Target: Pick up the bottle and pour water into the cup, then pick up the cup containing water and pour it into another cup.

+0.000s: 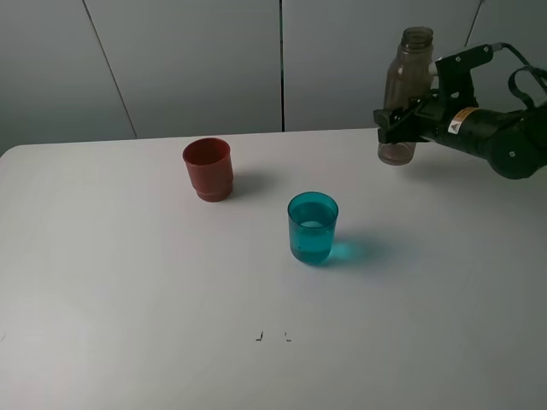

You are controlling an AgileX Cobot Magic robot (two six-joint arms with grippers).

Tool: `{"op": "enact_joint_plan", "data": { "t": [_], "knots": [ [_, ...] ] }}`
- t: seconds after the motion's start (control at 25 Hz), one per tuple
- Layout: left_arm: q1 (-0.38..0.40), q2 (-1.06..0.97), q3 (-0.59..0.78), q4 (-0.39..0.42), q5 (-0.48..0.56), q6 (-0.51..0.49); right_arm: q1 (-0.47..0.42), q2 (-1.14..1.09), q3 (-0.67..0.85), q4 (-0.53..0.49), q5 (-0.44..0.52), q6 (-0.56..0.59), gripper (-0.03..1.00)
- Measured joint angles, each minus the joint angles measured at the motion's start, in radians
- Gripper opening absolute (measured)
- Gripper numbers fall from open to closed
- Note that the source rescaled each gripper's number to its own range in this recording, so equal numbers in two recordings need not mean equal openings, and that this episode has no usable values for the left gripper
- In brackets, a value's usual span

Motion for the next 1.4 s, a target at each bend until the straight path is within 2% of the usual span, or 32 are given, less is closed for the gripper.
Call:
{"op": "enact_joint_plan", "data": {
  "t": [0.28, 1.4],
  "knots": [
    [0.0, 0.0, 0.0, 0.0, 0.0, 0.0, 0.0, 0.081, -0.089, 0.0, -0.004, 0.055, 0.0],
    [0.0, 0.0, 0.0, 0.0, 0.0, 0.0, -0.008, 0.169, -0.116, 0.053, -0.005, 0.016, 0.0]
  ]
}}
